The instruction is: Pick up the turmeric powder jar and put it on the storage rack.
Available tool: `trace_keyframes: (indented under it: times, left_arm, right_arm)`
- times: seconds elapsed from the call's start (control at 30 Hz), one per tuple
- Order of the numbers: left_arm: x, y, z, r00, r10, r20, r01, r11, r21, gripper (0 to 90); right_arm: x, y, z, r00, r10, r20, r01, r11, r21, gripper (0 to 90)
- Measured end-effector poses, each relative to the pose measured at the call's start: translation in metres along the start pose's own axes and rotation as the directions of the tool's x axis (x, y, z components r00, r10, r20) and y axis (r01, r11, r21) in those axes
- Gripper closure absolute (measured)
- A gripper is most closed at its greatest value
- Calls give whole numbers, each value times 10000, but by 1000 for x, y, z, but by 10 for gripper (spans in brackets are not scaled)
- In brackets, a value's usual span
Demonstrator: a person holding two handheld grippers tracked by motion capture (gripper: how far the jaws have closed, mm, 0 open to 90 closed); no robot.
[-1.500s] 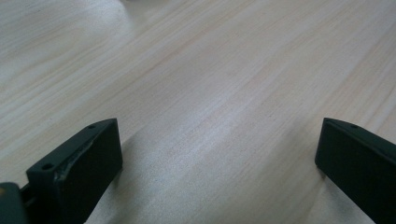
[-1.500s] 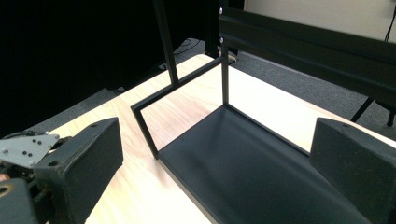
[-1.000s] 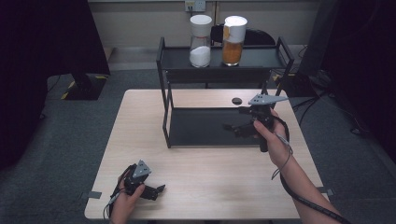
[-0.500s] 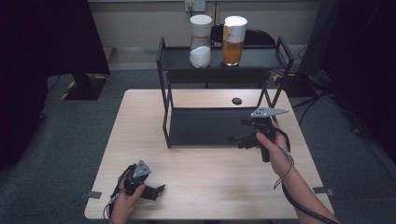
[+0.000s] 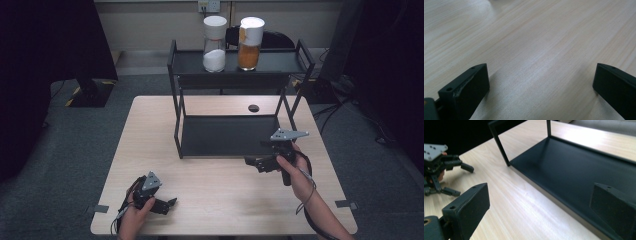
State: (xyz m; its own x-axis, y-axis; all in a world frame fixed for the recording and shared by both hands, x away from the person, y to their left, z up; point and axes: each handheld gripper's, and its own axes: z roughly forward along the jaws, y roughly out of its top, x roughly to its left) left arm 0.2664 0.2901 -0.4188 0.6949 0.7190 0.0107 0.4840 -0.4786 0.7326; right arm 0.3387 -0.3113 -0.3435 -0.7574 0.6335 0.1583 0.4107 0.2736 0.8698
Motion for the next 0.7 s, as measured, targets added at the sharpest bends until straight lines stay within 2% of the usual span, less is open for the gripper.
trace_keyframes:
  times: [0.7]
  left_arm:
    - [0, 0, 0, 10000, -1, 0, 1, 10000, -2, 0]
  right_arm:
    - [-5, -40, -3, 10000, -62, -3, 62, 9991, 418, 15]
